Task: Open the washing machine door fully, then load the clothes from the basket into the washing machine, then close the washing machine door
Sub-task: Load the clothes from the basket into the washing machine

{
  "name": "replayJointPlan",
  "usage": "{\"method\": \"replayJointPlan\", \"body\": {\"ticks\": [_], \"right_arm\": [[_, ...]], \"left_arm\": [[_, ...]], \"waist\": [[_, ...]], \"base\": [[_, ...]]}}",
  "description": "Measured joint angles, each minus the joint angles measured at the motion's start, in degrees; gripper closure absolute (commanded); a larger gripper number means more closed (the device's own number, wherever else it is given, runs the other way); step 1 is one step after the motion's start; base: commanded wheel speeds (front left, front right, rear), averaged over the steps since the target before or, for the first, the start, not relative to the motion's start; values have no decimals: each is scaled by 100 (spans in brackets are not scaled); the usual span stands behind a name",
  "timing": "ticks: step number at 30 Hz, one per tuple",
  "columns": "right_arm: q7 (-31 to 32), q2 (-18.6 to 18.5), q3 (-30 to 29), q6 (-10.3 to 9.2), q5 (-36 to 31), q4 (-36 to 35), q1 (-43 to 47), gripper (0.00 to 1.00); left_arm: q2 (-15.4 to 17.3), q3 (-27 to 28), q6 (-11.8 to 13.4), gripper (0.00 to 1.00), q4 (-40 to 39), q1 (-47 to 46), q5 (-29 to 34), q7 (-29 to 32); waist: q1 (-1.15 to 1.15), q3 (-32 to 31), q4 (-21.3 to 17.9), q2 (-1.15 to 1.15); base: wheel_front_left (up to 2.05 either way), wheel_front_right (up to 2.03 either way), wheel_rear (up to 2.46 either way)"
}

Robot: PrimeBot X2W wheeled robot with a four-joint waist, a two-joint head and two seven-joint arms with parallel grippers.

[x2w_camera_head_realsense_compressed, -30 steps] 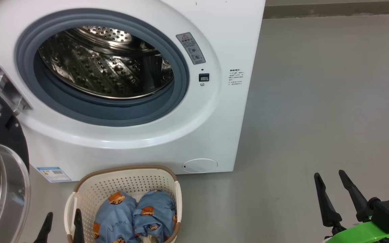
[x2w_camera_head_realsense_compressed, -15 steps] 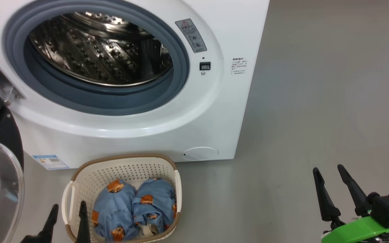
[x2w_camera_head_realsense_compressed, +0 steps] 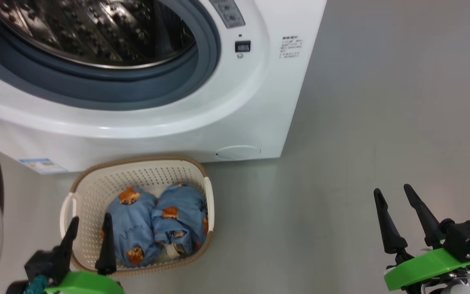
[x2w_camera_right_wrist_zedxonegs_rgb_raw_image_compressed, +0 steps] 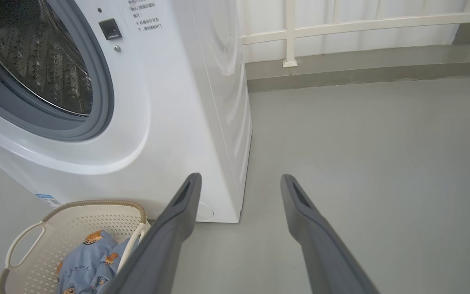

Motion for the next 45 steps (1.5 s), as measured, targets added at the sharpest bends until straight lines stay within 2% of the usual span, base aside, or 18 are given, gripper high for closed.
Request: {"method": "replayJointPlan", "body": {"ticks": [17,31,35,37,45], "right_arm": [[-102,-31,68,0,-49,70,-528,0],[-152,-30,78,0,-113,-90,-928,0],[-152,-27,79,0,-116,-135,-979,0],[-153,-19,89,0,-123,-158,-1048,0],[-158,8,79,0,-166,-232,-1076,0]], "left_arm": [[-25,226,-298,0,944,-1255,-125,-7],[316,215,-431,0,2253,-2668,69,-8],[398,168,-432,0,2889,-3010,115,-7],[544,99,-433,0,3360,-3298,168,-7],[669,-41,-430,0,4145,-3978,249,4]], "waist": [[0,1447,-101,0],[0,2608,-240,0],[0,2864,-269,0],[0,3036,-294,0],[0,3430,-362,0]], "base": [[0,0,0],[0,0,0],[0,0,0],[0,0,0],[0,0,0]]}}
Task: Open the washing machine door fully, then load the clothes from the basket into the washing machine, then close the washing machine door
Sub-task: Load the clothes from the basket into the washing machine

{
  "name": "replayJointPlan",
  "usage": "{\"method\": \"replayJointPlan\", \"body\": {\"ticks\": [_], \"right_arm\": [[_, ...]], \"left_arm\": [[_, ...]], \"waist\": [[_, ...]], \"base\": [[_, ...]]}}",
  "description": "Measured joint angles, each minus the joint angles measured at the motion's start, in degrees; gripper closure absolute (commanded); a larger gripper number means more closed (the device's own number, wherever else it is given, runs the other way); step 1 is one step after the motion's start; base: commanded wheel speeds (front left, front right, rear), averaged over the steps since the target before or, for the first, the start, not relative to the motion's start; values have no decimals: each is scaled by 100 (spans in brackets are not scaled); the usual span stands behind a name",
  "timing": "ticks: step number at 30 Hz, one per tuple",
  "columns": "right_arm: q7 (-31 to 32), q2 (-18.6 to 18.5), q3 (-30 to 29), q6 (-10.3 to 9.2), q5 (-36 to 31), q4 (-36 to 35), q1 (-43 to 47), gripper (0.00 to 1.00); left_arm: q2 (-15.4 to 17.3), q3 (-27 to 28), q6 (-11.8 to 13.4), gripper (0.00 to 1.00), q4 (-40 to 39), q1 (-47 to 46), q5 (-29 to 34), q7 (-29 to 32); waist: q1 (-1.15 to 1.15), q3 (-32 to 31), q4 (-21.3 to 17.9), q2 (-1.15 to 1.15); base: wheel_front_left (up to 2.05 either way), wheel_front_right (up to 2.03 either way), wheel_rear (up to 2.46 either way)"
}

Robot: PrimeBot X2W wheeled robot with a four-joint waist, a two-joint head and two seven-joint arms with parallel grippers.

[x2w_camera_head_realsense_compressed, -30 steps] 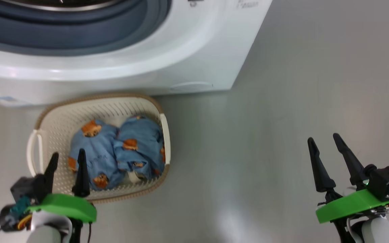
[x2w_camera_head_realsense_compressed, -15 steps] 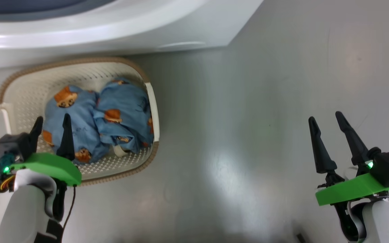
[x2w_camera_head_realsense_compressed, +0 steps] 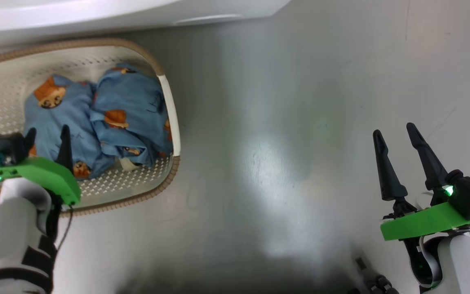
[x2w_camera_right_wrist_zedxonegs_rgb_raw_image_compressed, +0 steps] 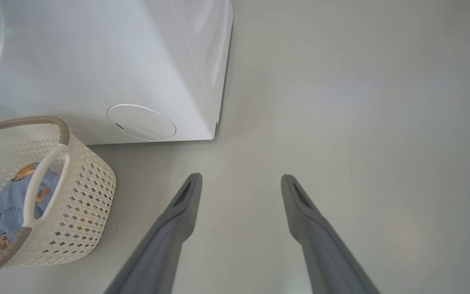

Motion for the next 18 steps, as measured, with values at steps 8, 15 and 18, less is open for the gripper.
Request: {"method": "replayJointPlan", "body": {"ticks": [8,15,18], "right_arm": [[-1,46,10,0,-10,-32,-120,0],[-1,86,111,0,-9,-13,-203,0],[-2,118,122,0,-9,-15,-249,0]], "left_arm": [[191,-85,-2,0,557,-375,11,-1],[339,-246,-92,0,959,-727,66,130],[463,-319,-96,0,1073,-904,119,244]], "waist": [[0,258,-59,0],[0,430,-122,0],[0,492,-169,0]], "base": [[0,0,0],[0,0,0],[0,0,0]]}}
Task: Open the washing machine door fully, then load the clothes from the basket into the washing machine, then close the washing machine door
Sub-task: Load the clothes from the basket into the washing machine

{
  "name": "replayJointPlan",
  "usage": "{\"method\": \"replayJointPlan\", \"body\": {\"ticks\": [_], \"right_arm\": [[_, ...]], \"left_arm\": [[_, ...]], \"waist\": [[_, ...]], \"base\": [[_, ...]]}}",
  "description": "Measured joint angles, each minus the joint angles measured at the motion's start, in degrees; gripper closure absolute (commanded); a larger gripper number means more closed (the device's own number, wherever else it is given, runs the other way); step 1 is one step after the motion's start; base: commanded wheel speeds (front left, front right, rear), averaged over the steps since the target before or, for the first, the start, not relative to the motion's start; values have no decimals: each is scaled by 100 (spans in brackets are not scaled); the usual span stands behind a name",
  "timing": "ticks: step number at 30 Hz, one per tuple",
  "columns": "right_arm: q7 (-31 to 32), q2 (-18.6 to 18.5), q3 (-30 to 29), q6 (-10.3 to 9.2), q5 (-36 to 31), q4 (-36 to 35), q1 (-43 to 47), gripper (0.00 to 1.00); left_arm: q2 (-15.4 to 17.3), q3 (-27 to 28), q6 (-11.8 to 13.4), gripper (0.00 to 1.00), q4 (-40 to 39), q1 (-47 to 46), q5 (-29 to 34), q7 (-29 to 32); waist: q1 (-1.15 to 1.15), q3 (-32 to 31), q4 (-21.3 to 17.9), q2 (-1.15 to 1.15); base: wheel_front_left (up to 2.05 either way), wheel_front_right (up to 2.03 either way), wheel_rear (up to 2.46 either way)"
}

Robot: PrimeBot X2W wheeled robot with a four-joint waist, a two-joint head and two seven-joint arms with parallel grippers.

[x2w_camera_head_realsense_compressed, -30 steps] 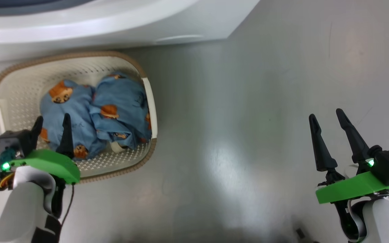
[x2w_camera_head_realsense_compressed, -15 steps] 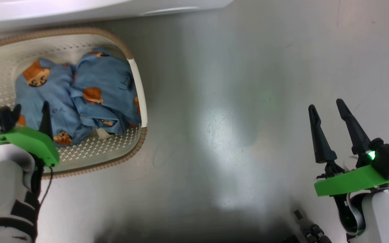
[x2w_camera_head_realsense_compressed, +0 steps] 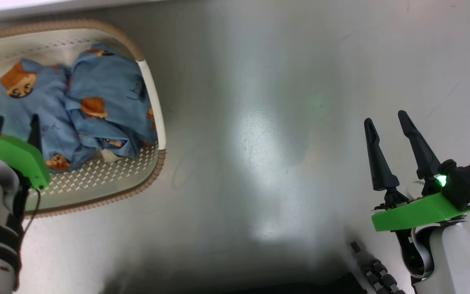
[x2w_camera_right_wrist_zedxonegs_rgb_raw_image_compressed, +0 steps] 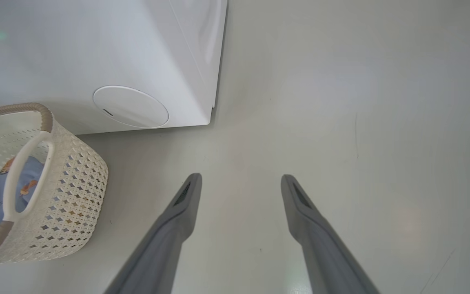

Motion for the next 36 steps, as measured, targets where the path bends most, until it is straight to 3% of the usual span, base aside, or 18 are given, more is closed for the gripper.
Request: {"method": "replayJointPlan", "body": {"ticks": [23,25,26,27,28,29,36], "right_arm": [[-34,107,165,0,19,10,-111,0],[-34,113,171,0,19,10,-111,0],[-34,118,175,0,19,10,-111,0],[-34,120,176,0,19,10,-111,0],[-34,121,177,0,19,10,-111,0],[-34,122,176,0,19,9,-111,0],[-34,127,149,0,19,0,-112,0]], "left_arm": [[186,-544,-51,0,442,-781,-22,1212],[185,-583,-49,27,460,-796,-21,1267],[179,-584,-48,51,468,-796,-22,1285],[176,-601,-48,65,476,-796,-22,1284],[171,-613,-48,95,485,-796,-22,1287],[165,-614,-48,100,493,-796,-24,1287],[157,-661,-49,100,519,-789,-46,1194]], "waist": [[0,381,-265,0],[0,391,-289,0],[0,395,-303,0],[0,398,-314,0],[0,399,-326,0],[0,399,-335,0],[0,372,-360,0]], "base": [[0,0,0],[0,0,0],[0,0,0],[0,0,0],[0,0,0],[0,0,0],[0,0,0]]}}
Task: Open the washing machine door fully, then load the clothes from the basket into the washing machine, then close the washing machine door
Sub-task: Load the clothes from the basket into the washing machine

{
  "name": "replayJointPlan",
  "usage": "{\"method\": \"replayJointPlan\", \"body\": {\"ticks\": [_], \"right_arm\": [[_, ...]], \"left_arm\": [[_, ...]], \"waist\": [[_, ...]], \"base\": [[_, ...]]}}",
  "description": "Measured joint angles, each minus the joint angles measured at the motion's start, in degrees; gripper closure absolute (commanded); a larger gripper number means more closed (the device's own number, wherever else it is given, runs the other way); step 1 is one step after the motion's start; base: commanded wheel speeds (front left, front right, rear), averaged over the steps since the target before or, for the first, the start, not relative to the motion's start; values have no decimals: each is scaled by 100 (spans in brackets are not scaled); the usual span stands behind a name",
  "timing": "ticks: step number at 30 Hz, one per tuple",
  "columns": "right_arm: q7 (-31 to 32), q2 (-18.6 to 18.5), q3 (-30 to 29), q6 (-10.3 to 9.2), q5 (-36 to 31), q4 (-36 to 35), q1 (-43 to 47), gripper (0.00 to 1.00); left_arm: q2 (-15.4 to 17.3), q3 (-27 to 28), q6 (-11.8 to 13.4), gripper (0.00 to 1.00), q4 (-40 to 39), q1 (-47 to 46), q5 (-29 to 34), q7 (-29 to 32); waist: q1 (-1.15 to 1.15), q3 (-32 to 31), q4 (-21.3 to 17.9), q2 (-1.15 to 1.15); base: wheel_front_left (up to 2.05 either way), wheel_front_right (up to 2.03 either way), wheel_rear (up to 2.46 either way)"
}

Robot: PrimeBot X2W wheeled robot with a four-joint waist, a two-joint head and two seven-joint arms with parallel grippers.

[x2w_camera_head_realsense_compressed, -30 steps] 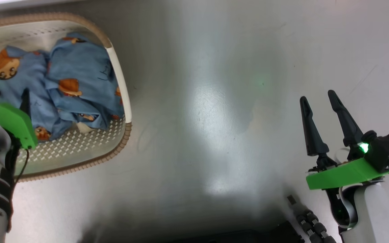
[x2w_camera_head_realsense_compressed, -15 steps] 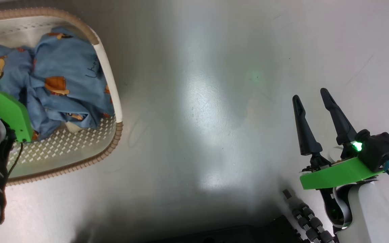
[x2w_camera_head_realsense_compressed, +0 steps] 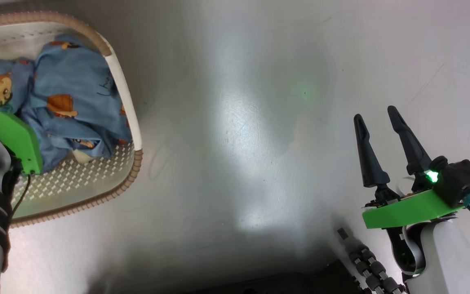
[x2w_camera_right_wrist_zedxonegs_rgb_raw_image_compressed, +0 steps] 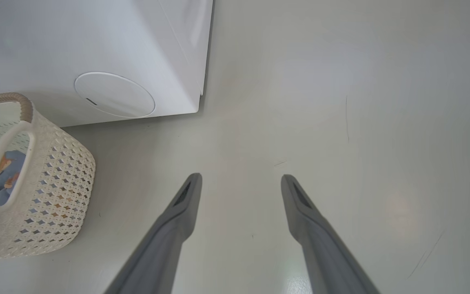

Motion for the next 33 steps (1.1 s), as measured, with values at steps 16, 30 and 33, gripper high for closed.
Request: {"method": "replayJointPlan", "body": {"ticks": [16,30,33], "right_arm": [[-1,-88,-79,0,0,92,-16,0],[-1,-257,-101,0,3,276,162,0],[-1,-267,-105,0,51,332,287,0]], "left_arm": [[-182,149,103,100,-34,680,-393,-1303],[-392,370,315,100,-1396,1874,-597,-1432],[-445,446,367,100,-1950,2258,-598,-1432]], "waist": [[0,-812,140,0],[0,-1869,474,0],[0,-2081,528,0]], "base": [[0,0,0],[0,0,0],[0,0,0]]}}
